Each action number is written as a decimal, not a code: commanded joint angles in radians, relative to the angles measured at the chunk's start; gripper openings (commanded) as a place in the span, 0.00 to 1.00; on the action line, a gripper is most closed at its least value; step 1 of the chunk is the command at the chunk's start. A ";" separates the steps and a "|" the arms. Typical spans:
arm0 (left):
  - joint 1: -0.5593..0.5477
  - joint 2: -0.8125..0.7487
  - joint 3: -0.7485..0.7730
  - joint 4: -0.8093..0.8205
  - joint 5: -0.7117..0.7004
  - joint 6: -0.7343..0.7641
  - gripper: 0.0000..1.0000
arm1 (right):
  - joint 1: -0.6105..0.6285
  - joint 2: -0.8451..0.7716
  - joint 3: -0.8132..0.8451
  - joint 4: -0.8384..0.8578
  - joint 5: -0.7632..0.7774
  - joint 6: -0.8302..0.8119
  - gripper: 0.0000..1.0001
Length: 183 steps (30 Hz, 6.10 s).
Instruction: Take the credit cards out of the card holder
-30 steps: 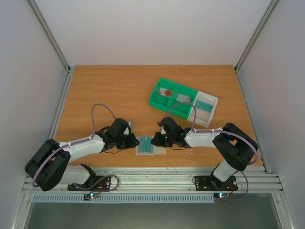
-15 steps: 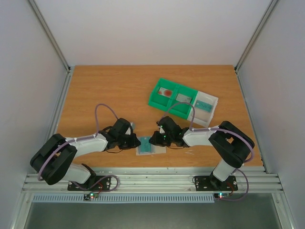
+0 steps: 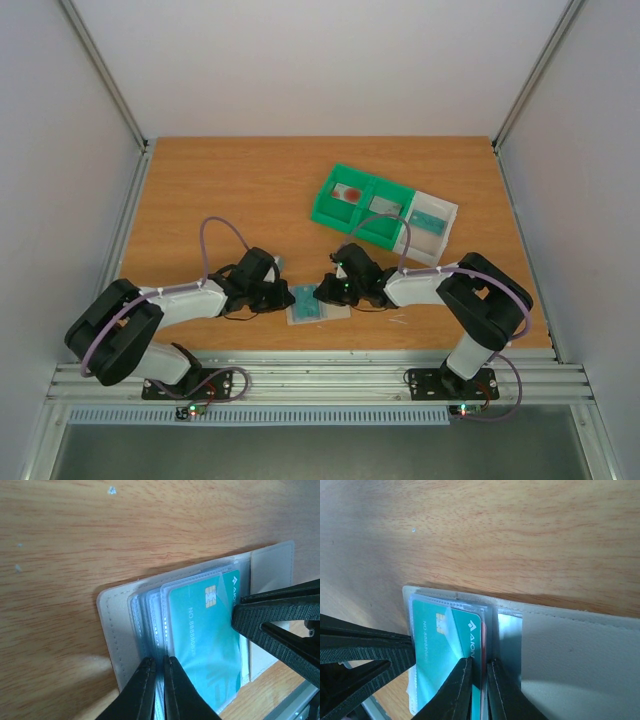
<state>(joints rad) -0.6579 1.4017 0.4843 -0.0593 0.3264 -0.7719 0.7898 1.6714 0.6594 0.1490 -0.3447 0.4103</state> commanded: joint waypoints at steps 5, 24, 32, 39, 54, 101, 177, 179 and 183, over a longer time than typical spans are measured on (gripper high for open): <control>-0.006 0.030 -0.009 -0.051 -0.075 0.033 0.06 | -0.035 0.000 -0.062 0.017 -0.024 -0.024 0.12; -0.006 0.025 -0.002 -0.058 -0.076 0.028 0.07 | -0.064 0.003 -0.087 0.068 -0.123 -0.026 0.19; -0.006 0.027 0.001 -0.051 -0.066 0.023 0.07 | -0.065 0.067 -0.087 0.124 -0.169 -0.010 0.16; -0.006 0.031 -0.002 -0.060 -0.083 0.030 0.07 | -0.068 0.016 -0.094 0.057 -0.106 -0.031 0.10; -0.006 0.036 -0.004 -0.063 -0.079 0.043 0.09 | -0.106 -0.065 -0.118 -0.013 -0.088 -0.056 0.06; -0.005 -0.486 0.158 -0.304 0.410 0.125 0.58 | -0.106 -0.545 0.032 -0.364 -0.641 -0.300 0.01; -0.006 -0.729 -0.193 0.386 -0.159 -0.550 0.00 | 0.113 -0.415 -0.262 0.559 0.026 0.475 0.35; -0.006 -0.738 -0.200 0.383 -0.167 -0.556 0.00 | 0.113 -0.414 -0.267 0.579 0.026 0.478 0.36; -0.006 -0.751 -0.200 0.353 -0.183 -0.554 0.00 | 0.112 -0.419 -0.280 0.600 0.038 0.481 0.40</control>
<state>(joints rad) -0.6624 0.6708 0.2966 0.2481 0.1684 -1.3212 0.8974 1.2720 0.3992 0.6804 -0.3489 0.8837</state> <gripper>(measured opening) 0.008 0.391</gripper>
